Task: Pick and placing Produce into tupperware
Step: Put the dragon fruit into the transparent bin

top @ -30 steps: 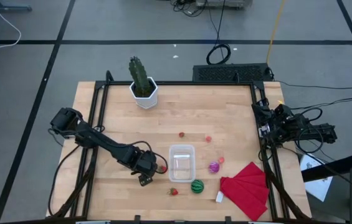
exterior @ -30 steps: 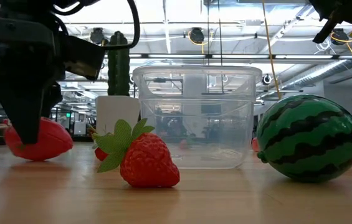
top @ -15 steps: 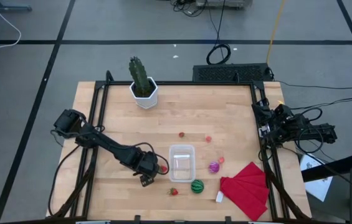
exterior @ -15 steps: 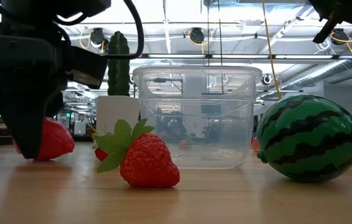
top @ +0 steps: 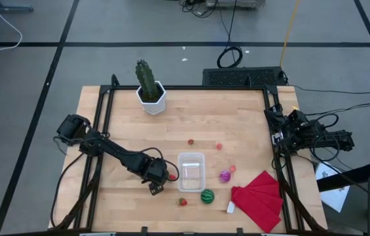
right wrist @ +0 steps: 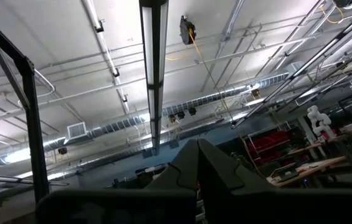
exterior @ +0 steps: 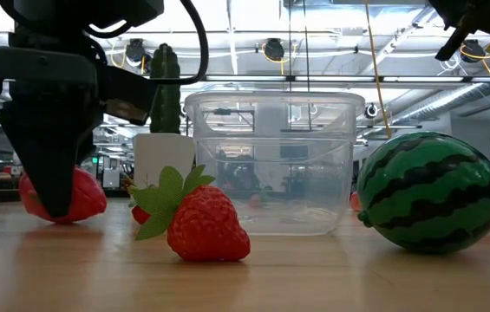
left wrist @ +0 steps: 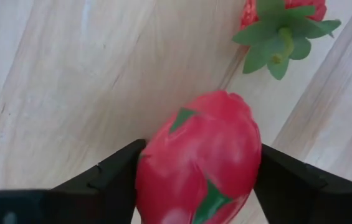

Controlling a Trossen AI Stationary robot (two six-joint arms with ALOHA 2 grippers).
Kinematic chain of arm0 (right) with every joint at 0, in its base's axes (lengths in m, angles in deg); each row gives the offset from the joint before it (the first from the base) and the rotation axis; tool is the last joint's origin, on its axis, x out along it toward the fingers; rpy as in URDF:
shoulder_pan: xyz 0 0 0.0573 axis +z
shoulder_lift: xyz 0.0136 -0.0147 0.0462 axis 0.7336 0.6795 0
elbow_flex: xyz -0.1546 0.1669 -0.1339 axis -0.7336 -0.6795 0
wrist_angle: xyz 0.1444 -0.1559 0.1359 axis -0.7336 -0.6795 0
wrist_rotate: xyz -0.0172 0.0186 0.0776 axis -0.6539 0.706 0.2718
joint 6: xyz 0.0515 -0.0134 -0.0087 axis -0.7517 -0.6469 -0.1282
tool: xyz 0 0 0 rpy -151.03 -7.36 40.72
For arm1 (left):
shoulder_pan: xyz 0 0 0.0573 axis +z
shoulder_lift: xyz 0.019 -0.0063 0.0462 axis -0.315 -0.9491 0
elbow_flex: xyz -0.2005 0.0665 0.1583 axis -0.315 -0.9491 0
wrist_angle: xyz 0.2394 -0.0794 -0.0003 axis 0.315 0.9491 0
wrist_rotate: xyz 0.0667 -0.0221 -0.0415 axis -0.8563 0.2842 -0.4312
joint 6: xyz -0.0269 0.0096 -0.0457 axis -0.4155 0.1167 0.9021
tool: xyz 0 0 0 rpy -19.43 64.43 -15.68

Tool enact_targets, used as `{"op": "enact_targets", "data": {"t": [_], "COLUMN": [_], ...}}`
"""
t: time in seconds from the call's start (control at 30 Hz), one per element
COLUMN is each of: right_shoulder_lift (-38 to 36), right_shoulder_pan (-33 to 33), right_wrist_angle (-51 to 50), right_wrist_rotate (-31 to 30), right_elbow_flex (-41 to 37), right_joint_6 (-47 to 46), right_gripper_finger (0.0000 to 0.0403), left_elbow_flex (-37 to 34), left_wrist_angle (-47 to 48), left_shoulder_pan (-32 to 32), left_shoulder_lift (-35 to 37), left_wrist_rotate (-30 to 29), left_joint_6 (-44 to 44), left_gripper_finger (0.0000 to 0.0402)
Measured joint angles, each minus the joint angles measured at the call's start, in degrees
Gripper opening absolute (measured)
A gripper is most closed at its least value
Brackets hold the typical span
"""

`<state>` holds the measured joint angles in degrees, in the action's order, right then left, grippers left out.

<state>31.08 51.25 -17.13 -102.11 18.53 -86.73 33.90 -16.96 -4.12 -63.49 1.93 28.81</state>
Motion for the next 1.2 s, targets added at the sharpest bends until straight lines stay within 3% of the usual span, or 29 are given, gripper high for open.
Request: {"op": "enact_targets", "data": {"t": [0.2,0.63,0.97,1.2], "right_shoulder_lift": [0.01,0.00,0.00,0.07], "right_shoulder_pan": [0.01,0.01,0.01,0.01], "right_wrist_angle": [0.00,-0.10,-1.11,-2.56], "right_wrist_rotate": [0.01,0.03,0.04,0.03], "right_elbow_flex": [0.00,0.00,-0.02,-0.04], "right_joint_6": [0.00,0.00,-0.02,-0.02], "right_gripper_finger": [0.0000,0.0000,0.0000,0.0000], "left_elbow_flex": [0.04,0.15,0.22,8.90], "left_wrist_angle": [-0.03,-1.71,2.56,5.96], "left_shoulder_pan": [0.00,0.90,4.48,7.36], "left_shoulder_lift": [0.07,3.20,11.92,15.18], "left_wrist_rotate": [0.24,1.19,5.79,3.38], "left_joint_6": [1.15,2.43,2.19,-2.60], "left_gripper_finger": [0.0225,0.0245,0.0246,0.0246]}}
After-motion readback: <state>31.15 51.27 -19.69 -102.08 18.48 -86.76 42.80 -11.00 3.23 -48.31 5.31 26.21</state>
